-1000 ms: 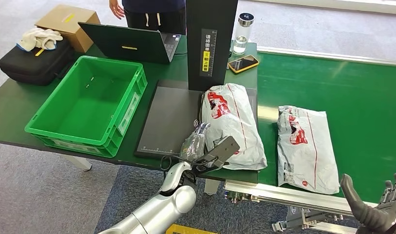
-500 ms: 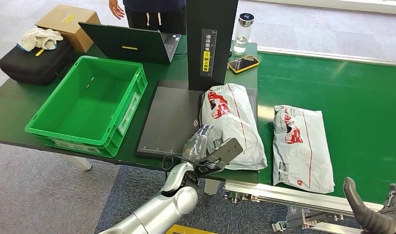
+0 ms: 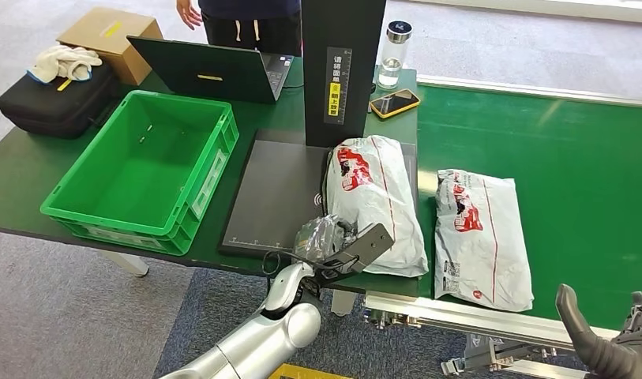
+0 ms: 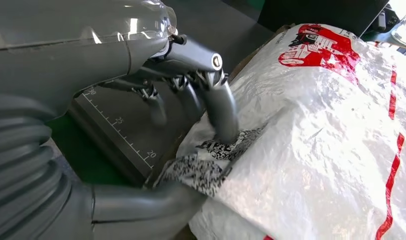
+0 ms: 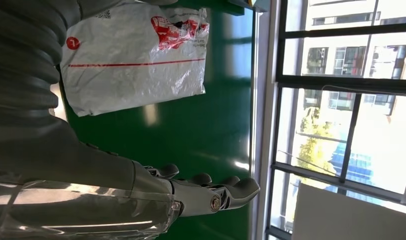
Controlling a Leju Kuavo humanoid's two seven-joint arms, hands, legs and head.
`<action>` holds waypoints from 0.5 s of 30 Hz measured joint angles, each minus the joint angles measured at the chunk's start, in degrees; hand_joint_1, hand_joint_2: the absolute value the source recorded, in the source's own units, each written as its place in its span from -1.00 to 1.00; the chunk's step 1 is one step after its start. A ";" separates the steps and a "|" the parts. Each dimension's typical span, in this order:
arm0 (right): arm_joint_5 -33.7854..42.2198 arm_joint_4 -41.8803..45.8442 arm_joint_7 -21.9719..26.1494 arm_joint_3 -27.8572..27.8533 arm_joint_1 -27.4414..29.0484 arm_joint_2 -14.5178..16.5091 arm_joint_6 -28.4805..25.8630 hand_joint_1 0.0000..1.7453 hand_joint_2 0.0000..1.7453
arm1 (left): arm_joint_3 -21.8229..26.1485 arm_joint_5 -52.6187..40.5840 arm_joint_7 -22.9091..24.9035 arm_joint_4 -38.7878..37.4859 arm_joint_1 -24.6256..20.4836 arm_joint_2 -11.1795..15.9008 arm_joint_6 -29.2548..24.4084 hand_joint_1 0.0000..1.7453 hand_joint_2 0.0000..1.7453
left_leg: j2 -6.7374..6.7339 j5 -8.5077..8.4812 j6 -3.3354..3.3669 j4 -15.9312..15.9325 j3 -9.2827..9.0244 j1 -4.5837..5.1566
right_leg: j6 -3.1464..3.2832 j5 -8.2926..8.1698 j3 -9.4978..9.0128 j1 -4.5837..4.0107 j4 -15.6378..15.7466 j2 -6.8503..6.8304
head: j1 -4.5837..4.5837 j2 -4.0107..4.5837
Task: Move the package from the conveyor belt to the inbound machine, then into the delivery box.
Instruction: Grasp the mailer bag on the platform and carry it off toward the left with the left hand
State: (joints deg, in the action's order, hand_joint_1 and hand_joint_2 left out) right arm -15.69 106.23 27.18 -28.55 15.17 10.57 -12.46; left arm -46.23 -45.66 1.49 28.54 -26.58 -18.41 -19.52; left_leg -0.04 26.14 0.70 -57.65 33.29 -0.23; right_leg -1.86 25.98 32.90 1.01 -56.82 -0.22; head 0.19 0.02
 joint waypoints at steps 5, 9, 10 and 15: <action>0.78 1.51 0.35 1.29 0.64 -0.10 -0.06 -1.00 1.00 | 0.00 -0.26 -0.07 0.01 0.01 0.01 -0.32 1.00 1.00 | 0.00 0.00 0.00 0.00 0.00 0.00 | 0.00 0.00 0.00 0.00 0.00 0.00 | 0.00 0.00; 1.21 3.10 0.57 1.98 1.23 -0.10 -0.05 -1.00 1.00 | 0.00 -0.28 -0.11 0.01 0.01 0.01 -0.32 1.00 1.00 | 0.00 0.00 0.00 0.00 0.00 0.00 | 0.00 0.00 0.00 0.00 0.00 0.00 | 0.01 0.00; 1.24 3.45 0.58 2.08 1.33 -0.10 -0.05 -1.00 1.00 | 0.00 -0.31 -0.11 0.01 0.01 0.00 -0.32 1.00 1.00 | 0.00 0.00 0.00 0.00 0.00 0.00 | 0.00 0.00 0.00 0.00 0.00 0.00 | 0.01 0.00; 1.33 4.75 0.58 2.38 1.90 -0.10 -0.17 -1.00 1.00 | 0.00 -0.62 -0.10 0.03 0.01 -0.01 -0.30 1.00 1.00 | 0.00 0.00 0.00 0.00 -0.01 0.00 | 0.00 0.00 0.00 0.00 0.00 0.00 | 0.00 0.00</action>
State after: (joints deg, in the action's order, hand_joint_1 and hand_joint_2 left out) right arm -14.35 110.98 27.76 -26.17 17.07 10.47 -12.63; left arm -46.23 -46.29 1.38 28.57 -26.58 -18.42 -19.82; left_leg -0.04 26.14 0.70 -57.66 33.28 -0.23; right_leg -1.86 25.98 32.90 1.01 -56.82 -0.22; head 0.19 0.02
